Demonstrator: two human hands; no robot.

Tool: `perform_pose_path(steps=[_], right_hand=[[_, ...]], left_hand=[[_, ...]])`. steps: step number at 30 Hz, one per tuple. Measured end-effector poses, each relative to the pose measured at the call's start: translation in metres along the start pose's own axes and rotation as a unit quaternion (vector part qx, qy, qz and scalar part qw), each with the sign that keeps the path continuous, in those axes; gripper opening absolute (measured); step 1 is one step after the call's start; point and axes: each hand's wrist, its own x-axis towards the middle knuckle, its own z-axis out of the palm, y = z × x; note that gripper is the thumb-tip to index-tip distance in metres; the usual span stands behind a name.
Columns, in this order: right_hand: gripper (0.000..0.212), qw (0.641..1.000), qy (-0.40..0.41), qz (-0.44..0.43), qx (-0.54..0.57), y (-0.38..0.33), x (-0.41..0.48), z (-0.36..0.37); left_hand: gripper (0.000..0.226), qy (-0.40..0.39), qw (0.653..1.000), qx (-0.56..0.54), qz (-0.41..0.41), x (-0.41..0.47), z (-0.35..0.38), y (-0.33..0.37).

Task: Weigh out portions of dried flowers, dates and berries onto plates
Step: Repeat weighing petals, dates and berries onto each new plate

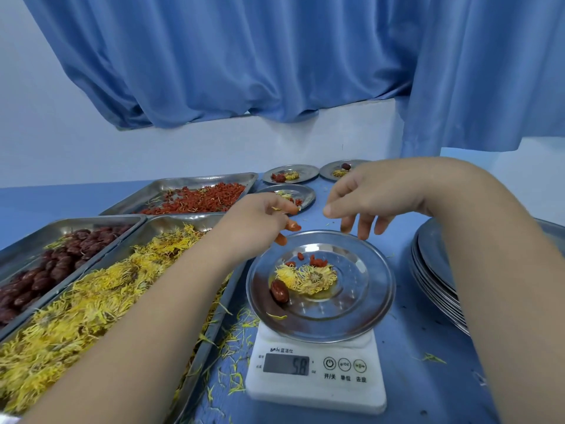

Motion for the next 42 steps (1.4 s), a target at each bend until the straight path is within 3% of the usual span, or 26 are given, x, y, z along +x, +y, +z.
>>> perform_pose_path(steps=[7, 11, 15, 21, 26, 30, 33, 42], right_hand=[[0.018, 0.999, 0.031, 0.010, -0.013, -0.002, -0.008, -0.004], [0.020, 0.998, 0.047, 0.010, -0.029, -0.005, -0.014, -0.004], [0.020, 0.998, 0.048, 0.002, -0.040, -0.013, -0.021, -0.002], [0.017, 0.995, 0.084, -0.026, -0.044, -0.028, -0.038, 0.012], [0.012, 0.972, 0.226, -0.042, -0.046, -0.018, -0.056, 0.053], [0.005, 0.948, 0.318, -0.004, 0.024, 0.016, -0.076, 0.086], [0.013, 0.923, 0.379, 0.021, 0.063, 0.038, -0.082, 0.109], [0.022, 0.926, 0.339, 0.121, 0.118, 0.049, -0.075, 0.137]], left_hand=[[0.026, -0.031, 0.998, -0.062, 0.003, -0.014, 0.003, -0.013], [0.024, -0.001, 0.985, -0.173, 0.008, -0.027, -0.003, -0.020], [0.022, 0.078, 0.963, -0.259, 0.018, -0.037, -0.003, -0.025], [0.018, 0.098, 0.968, -0.227, 0.045, -0.044, 0.001, -0.030], [0.012, 0.061, 0.976, -0.199, 0.071, -0.044, -0.001, -0.034], [0.013, 0.074, 0.984, -0.152, 0.059, -0.043, 0.002, -0.037], [0.017, 0.095, 0.985, -0.141, 0.041, -0.043, 0.004, -0.039], [0.033, 0.066, 0.971, -0.218, -0.071, -0.036, -0.002, -0.032]])
